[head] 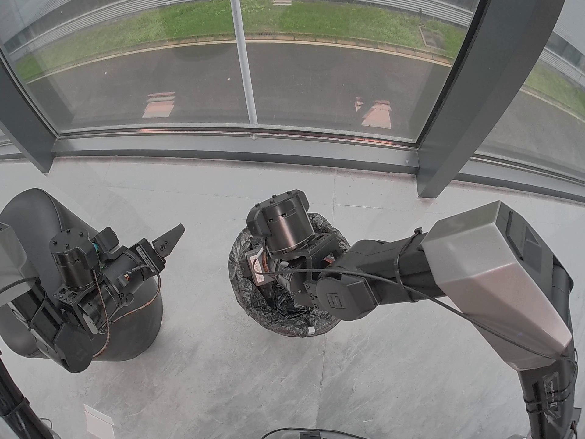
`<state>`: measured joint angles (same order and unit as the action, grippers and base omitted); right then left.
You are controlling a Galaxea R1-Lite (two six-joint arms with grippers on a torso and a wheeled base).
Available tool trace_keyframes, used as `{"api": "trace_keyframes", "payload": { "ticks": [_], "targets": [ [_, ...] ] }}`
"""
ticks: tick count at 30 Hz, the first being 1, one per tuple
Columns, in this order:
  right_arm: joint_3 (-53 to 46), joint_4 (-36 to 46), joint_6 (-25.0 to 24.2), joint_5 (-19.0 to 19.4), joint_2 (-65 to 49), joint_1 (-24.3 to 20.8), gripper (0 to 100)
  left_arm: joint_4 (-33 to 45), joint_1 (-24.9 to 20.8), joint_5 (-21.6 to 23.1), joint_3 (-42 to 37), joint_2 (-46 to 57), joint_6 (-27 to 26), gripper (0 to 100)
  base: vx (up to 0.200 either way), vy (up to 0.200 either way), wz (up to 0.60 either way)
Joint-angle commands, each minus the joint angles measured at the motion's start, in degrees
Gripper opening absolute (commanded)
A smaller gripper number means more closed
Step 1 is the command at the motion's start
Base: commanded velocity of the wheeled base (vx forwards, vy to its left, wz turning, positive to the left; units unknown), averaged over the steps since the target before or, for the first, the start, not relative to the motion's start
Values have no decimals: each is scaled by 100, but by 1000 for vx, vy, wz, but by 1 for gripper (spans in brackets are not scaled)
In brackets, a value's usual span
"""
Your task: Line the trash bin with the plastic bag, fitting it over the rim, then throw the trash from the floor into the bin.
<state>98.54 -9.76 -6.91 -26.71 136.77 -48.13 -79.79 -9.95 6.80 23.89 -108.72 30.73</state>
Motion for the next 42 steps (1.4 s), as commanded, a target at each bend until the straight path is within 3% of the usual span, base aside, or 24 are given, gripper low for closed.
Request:
{"api": "trace_keyframes", "payload": {
  "ticks": [1, 17, 23, 42],
  "targets": [
    [43, 10, -38, 25, 219, -12, 100, -2, 2, -3, 1, -9, 3, 100, 0, 0, 0],
    [1089, 18, -179, 166, 1590, 691, 100, -11, 2, -3, 10, -88, 3, 100, 0, 0, 0],
    [1606, 18, -188, 298, 2038, 700, 100, -11, 2, -3, 10, -106, 3, 100, 0, 0, 0],
    [1606, 853, -188, 289, 2987, 629, 100, -11, 2, -3, 10, -124, 3, 100, 0, 0, 0]
  ]
}}
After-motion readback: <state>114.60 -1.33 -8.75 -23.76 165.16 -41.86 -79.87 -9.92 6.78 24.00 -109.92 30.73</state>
